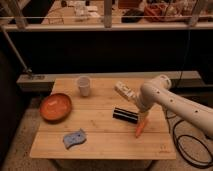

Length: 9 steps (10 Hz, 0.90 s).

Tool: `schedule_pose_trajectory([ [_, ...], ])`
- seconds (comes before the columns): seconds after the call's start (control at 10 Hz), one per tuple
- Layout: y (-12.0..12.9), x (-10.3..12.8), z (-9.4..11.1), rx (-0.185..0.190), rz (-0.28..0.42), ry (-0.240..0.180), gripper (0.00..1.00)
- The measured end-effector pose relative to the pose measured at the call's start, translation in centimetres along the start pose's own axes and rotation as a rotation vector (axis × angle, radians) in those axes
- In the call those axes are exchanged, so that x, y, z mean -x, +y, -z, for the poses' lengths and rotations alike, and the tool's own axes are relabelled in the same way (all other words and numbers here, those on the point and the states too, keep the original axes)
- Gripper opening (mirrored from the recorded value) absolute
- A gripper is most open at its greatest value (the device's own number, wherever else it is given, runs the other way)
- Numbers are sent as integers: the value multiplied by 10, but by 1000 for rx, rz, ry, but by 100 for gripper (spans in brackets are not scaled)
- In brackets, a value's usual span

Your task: Place the eraser on the white sponge

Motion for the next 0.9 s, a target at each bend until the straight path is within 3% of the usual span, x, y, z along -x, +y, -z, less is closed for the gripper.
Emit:
schedule_pose_trajectory([
  [0.9, -6, 13, -20, -12, 78, -26, 80],
])
